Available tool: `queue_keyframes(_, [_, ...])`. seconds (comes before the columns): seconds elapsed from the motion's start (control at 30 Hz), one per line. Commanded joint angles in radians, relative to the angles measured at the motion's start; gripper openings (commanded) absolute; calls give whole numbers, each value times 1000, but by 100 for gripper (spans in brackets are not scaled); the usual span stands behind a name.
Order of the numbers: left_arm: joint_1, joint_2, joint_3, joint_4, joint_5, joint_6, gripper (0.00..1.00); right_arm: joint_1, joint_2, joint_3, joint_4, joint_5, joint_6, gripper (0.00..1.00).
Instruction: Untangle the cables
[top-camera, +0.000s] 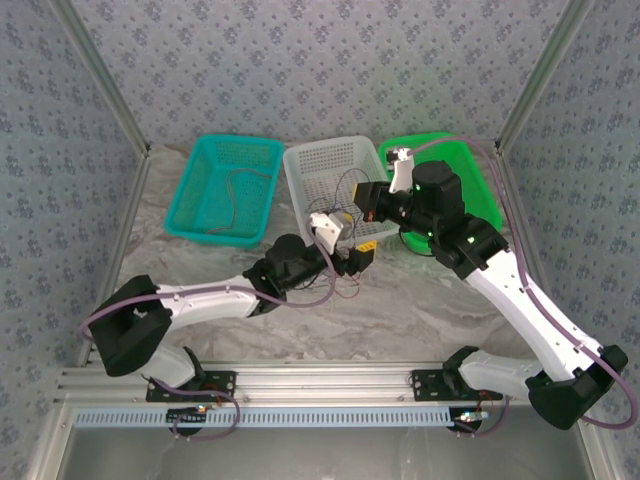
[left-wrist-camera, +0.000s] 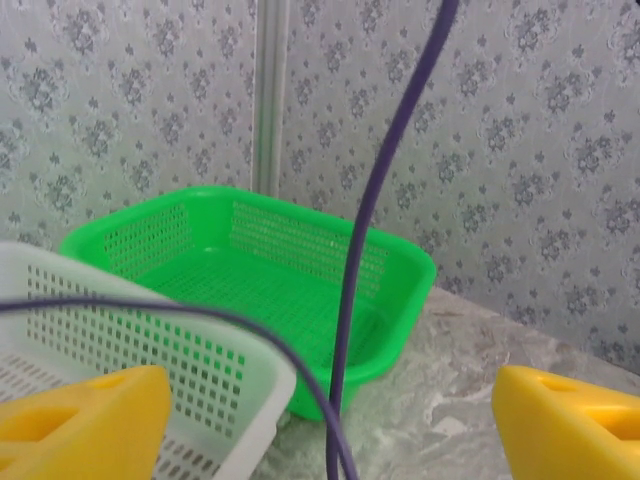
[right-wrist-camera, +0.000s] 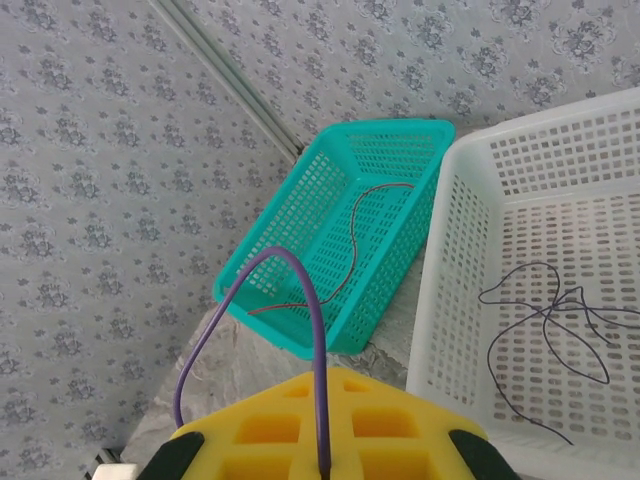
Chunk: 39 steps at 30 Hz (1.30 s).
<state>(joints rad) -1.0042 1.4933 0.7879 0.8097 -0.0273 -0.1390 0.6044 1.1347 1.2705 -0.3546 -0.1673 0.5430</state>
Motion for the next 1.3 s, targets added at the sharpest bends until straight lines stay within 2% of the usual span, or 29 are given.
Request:
queue_keyframes(0.0, [-8, 43, 67, 16, -19, 4, 78, 5, -11, 7, 31, -23, 21, 0])
queue_keyframes(0.13, [-9, 114, 123, -85, -10, 0, 54, 3, -23, 29, 21, -26, 16, 0])
queue_keyframes(0.23, [-11, 143, 97, -61, -17, -18, 43, 2, -29, 57, -4, -23, 1, 0])
queue_keyframes(0.3, [-11, 155, 84, -62, -21, -25, 39, -1, -29, 78, -30, -16, -13, 0])
queue_keyframes(0.47, [-11, 177, 77, -138, -23, -33, 38, -13, -33, 134, -79, -9, -44, 0])
queue_keyframes(0.77, [-11, 191, 17, -175, -36, -68, 37, -47, -46, 241, -167, 15, -93, 0])
queue_keyframes(0.97, [-11, 209, 8, -176, -37, -78, 16, -53, -50, 244, -183, 19, -94, 0])
queue_keyframes(1.1, [-11, 208, -5, -183, -42, -87, 10, -71, -60, 242, -187, 16, -91, 0])
queue_keyframes(1.2, [-12, 189, -33, -147, -33, -97, 13, -80, -60, 242, -188, 2, -84, 0])
queue_keyframes(1.27, [-13, 167, -53, -113, -25, -99, 26, -82, -59, 239, -190, 1, -83, 0])
